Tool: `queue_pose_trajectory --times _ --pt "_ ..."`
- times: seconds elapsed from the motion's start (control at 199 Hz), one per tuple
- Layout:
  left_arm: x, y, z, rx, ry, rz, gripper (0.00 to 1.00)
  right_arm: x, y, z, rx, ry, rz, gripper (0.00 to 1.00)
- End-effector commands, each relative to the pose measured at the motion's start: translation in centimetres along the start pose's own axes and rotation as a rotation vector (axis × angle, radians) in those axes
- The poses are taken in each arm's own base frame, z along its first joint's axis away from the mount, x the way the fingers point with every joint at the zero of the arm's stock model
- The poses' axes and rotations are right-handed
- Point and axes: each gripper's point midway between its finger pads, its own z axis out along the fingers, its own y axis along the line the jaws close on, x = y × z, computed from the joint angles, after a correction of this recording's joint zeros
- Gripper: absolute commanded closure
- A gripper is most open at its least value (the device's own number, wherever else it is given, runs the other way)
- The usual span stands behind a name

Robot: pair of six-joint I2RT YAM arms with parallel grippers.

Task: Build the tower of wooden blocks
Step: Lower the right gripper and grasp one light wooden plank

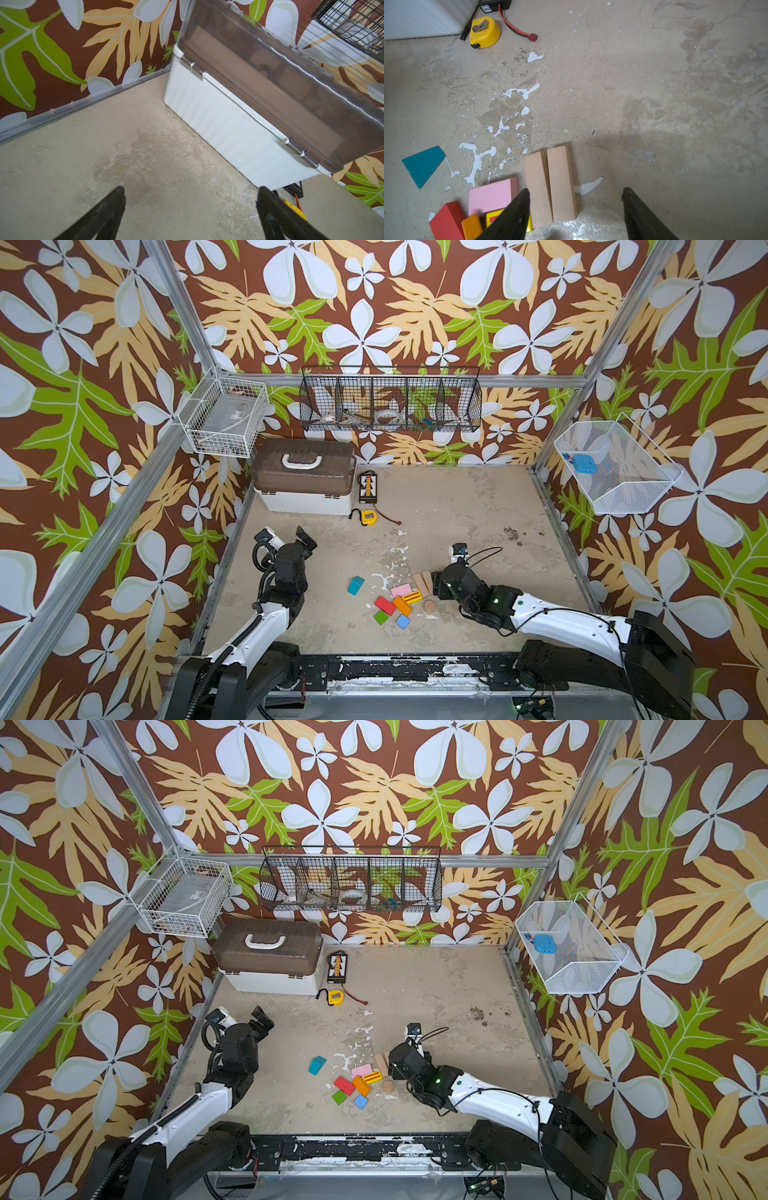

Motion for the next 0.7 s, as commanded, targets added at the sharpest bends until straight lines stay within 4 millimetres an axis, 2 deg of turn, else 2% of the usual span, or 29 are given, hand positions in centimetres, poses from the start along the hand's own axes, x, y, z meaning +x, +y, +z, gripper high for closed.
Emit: queue_pose_trajectory --times 0.0,0.331,0.697 --pt "-0.6 -0.6 0.0 0.023 -0.018 -0.014 0.0 0.7 0.7 0.9 0.002 0.052 -0.063 0.39" --pt "-0.6 -0.6 -0.1 0.031 -0.021 -0.017 0.0 1.5 1.9 3.3 0.035 0.126 -0.114 0.42" --pt "-0.6 -0.6 -0.2 0.039 -0.021 -0.017 0.0 3.1 0.9 5.0 0.122 0.186 -0.142 0.49"
